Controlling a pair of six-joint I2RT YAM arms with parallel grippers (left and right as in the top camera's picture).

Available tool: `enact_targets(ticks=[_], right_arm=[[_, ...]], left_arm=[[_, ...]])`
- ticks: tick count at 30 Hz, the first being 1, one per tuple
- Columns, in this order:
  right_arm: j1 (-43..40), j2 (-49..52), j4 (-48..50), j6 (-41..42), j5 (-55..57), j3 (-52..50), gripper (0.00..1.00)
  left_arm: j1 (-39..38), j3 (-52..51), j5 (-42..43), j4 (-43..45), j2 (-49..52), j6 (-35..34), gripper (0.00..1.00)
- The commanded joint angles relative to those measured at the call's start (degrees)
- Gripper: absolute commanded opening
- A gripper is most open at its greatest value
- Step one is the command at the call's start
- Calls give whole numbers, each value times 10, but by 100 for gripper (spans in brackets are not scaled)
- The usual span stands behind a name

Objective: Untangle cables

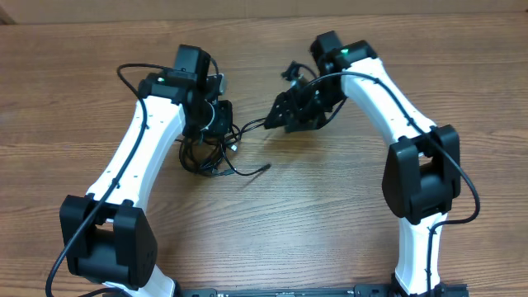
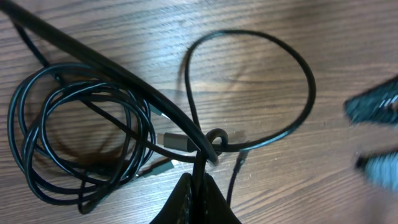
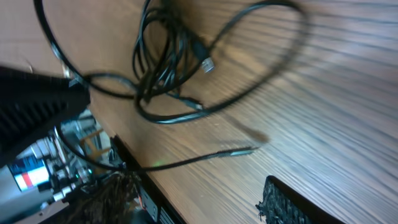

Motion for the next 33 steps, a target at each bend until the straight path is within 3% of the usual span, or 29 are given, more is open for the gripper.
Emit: enact_targets(ticks=[1,5,9,14,18,21,24,27,32,33], right_arm=[[21,-8,9,-19,-12,-1,70],[31,-8,16,-58,-30,-1,70],[33,-8,16,-114,-85,-1,70],[32,-8,28,-113,-131,-1,70],[32,-8,37,-108,-169,-1,69],[29,-8,57,-58,-179,-1,66],[25,-8,97,37,-179,-1,55],[25,-8,142,108,-179,-1,55],[25,-8,190,149,-175,-1,47],[25,-8,196,149,-164,-1,40]], left_arm=[[10,8,37,3,-4,-12,4],[19,8,44,2,-4,-14,4],[44,8,141,3,-4,-22,4],[74,8,255,1,-4,-21,4],[83,8,298,6,-4,3,4],[83,8,297,10,-4,47,4],[83,8,297,14,-4,65,4],[82,8,298,17,-4,85,4],[82,8,296,15,-4,120,4],[82,8,285,13,-4,123,4]])
